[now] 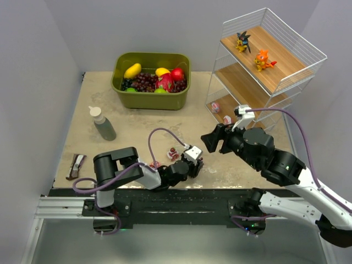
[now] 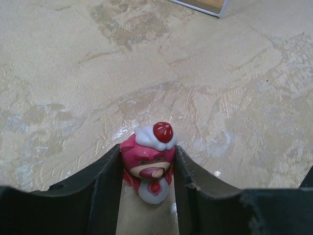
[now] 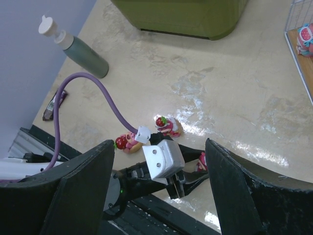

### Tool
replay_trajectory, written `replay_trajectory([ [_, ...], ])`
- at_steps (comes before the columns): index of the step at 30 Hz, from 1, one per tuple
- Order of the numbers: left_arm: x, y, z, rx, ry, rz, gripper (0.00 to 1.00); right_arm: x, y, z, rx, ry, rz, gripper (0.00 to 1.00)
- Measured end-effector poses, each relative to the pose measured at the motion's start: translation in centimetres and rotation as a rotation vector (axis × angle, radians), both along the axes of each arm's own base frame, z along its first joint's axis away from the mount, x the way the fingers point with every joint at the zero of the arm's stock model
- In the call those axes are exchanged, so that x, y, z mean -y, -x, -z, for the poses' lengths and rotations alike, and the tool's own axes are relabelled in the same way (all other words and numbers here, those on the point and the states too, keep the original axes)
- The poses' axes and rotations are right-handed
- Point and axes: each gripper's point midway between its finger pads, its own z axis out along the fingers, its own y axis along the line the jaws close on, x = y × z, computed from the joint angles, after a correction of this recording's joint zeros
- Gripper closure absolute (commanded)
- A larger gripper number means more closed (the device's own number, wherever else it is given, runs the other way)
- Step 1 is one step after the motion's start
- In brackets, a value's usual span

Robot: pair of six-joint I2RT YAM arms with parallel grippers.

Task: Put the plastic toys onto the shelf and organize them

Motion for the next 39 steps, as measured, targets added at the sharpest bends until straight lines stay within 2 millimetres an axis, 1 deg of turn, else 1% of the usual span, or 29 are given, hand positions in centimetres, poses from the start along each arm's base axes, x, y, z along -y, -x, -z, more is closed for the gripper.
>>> replay_trajectory([
  [1,0.1,0.0,0.0,0.001,0.000,0.001,0.87,0.1,0.0,-0.1,0.001,-0.002,0.000,0.22],
  [3,0.3,-0.1,0.0,0.003,0.000,0.002,0.91,0.2,0.1,-0.2,0.005,-0.006,0.000,0.22],
  [4,0.3,-0.1,0.0,0.004,0.000,0.002,0.94,0.2,0.1,-0.3,0.007,-0.007,0.000,0.22],
  [7,0.4,-0.1,-0.2,0.007,0.000,0.005,1.00,0.5,0.3,-0.6,0.015,-0.001,-0.003,0.22],
  [10,0.9,-0.3,-0.5,0.007,-0.009,0.007,1.00,0.9,0.5,-1.9,0.038,0.001,-0.010,0.22],
  [12,1.6,-0.5,-1.4,0.012,-0.013,0.012,1.00,1.3,0.7,-3.9,0.071,-0.017,-0.015,0.22],
  [14,2.9,-0.9,-3.2,0.023,-0.008,0.024,1.00,1.7,1.0,-6.3,0.114,-0.048,-0.021,0.22],
  [16,4.5,-1.4,-5.5,0.035,0.023,0.033,1.00,2.2,1.4,-9.3,0.167,-0.087,-0.029,0.22],
  [17,5.3,-1.6,-6.8,0.038,0.036,0.040,1.00,2.5,1.6,-10.3,0.186,-0.100,-0.032,0.22],
  [18,6.2,-1.9,-8.2,0.042,0.057,0.048,1.00,2.8,2.0,-11.8,0.212,-0.120,-0.039,0.22],
  [21,8.2,-2.8,-11.8,0.051,0.103,0.069,1.00,4.0,2.9,-14.9,0.270,-0.166,-0.049,0.22],
  [22,8.5,-3.1,-12.6,0.053,0.112,0.072,1.00,4.3,3.2,-15.7,0.285,-0.178,-0.051,0.22],
  [24,9.2,-3.7,-14.2,0.052,0.118,0.085,1.00,4.7,3.7,-16.7,0.307,-0.195,-0.059,0.22],
  [26,9.8,-4.3,-15.9,0.059,0.114,0.096,1.00,4.9,4.1,-17.0,0.317,-0.201,-0.074,0.22],
  [28,10.3,-4.9,-17.9,0.066,0.114,0.098,1.00,5.0,4.3,-16.8,0.315,-0.196,-0.085,0.22],
  [32,11.7,-6.0,-22.9,0.098,0.137,0.110,1.00,4.7,4.6,-16.3,0.304,-0.184,-0.105,0.22],
  [35,12.6,-6.5,-25.9,0.118,0.147,0.122,1.00,4.6,4.6,-15.9,0.298,-0.179,-0.113,0.22],
  [38,13.6,-7.1,-27.5,0.130,0.143,0.138,1.00,4.5,4.9,-15.4,0.293,-0.176,-0.127,0.22],
  [39,13.9,-7.2,-27.6,0.132,0.132,0.143,1.00,4.6,4.9,-15.4,0.293,-0.176,-0.128,0.22],
])
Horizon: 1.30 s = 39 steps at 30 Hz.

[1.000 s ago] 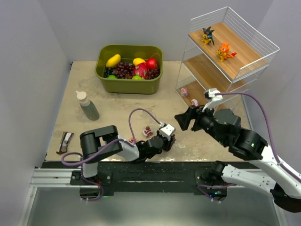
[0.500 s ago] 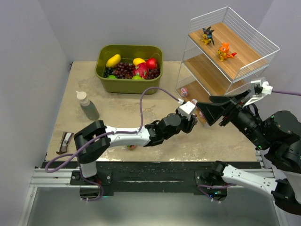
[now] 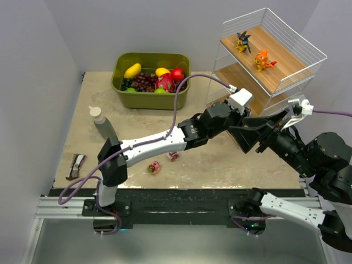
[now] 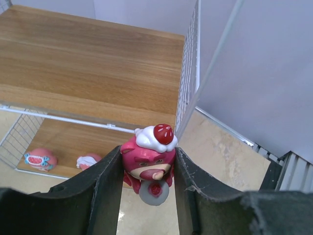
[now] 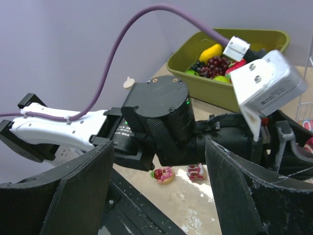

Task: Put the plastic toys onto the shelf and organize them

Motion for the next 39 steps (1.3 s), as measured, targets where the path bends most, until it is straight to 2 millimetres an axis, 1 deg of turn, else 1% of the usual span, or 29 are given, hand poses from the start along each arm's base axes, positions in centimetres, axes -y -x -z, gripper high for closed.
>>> replay_trajectory([
  [2,0.4,-0.5,0.4,0.001,-0.028,0.004,1.00,0.2,0.1,-0.1,0.004,-0.005,-0.002,0.22],
  [8,0.9,-1.9,3.1,-0.015,-0.133,0.000,1.00,0.7,1.1,-0.5,0.019,-0.024,-0.029,0.22],
  [12,0.7,-3.1,3.6,-0.012,-0.166,-0.007,1.00,1.4,2.2,-1.1,0.041,-0.051,-0.053,0.22],
  [15,0.4,-3.7,3.0,-0.004,-0.163,-0.012,1.00,1.9,2.9,-1.5,0.058,-0.070,-0.072,0.22],
  [18,0.3,-4.1,2.2,0.010,-0.152,-0.013,1.00,1.9,3.3,-1.6,0.063,-0.075,-0.087,0.22],
  [25,0.8,-4.0,1.1,0.032,-0.124,0.015,1.00,1.7,3.5,-1.6,0.063,-0.073,-0.105,0.22],
  [32,1.9,-4.0,-0.6,0.078,-0.064,0.047,1.00,1.7,3.6,-1.5,0.064,-0.072,-0.108,0.22],
  [37,3.3,-4.2,-1.1,0.098,-0.031,0.073,1.00,1.6,4.0,-1.5,0.063,-0.068,-0.129,0.21],
  [39,3.7,-4.3,-0.9,0.101,-0.029,0.082,1.00,1.8,4.2,-1.4,0.064,-0.067,-0.134,0.20],
])
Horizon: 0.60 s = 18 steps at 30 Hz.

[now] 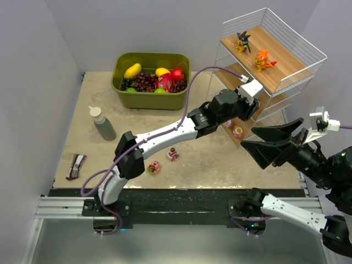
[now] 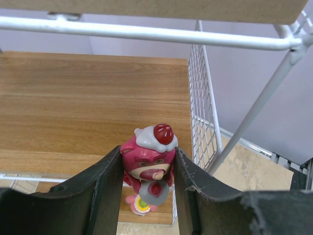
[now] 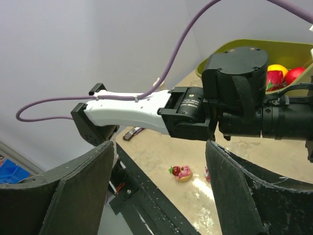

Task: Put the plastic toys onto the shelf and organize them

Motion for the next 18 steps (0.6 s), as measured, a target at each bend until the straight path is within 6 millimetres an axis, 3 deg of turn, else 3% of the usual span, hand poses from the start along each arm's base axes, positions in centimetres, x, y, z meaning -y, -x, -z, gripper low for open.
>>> replay_trajectory([
  [9,1.1,-0.2,1.8,-0.009,-0.013,0.027,1.00,0.5,1.4,-1.0,0.046,-0.014,-0.047,0.18],
  [18,1.2,-0.9,1.3,0.017,-0.006,0.029,0.94,0.7,1.6,-1.4,0.061,-0.016,-0.054,0.18],
])
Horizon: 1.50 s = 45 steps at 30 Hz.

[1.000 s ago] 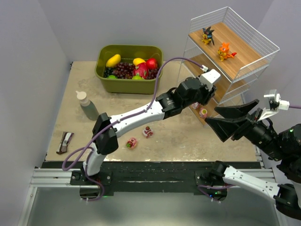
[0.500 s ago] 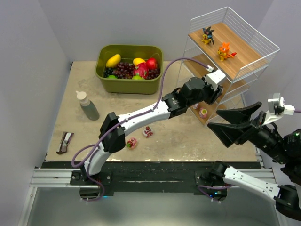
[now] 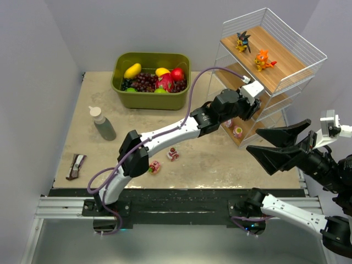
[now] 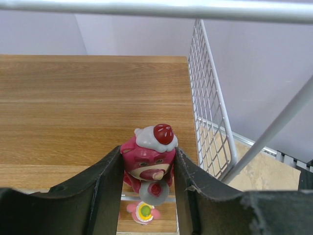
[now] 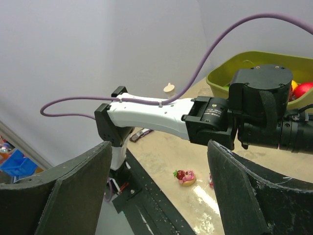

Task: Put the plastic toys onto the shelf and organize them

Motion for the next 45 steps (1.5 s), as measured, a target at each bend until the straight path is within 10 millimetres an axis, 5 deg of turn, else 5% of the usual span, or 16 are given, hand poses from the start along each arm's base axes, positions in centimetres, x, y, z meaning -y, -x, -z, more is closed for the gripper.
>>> replay_trajectory([
  [11,0.62,-0.50,0.58,0.001,0.005,0.031,0.85,-0.01,-0.02,0.07,0.000,0.002,0.001,0.18],
  [15,0.63,-0.56,0.62,-0.001,0.007,0.039,0.68,-0.01,-0.03,0.08,0.000,0.002,0.001,0.18],
  [33,0.72,-0.97,0.57,0.003,0.019,0.046,0.33,-0.21,-0.28,0.55,-0.008,0.013,0.006,0.18],
  [41,0.72,-0.97,0.55,0.003,0.019,0.046,0.27,-0.14,-0.38,0.63,-0.011,0.015,0.013,0.18],
  [45,0.74,-1.01,0.40,0.007,0.024,0.044,0.13,-0.10,-0.43,0.63,-0.012,0.015,0.016,0.18],
])
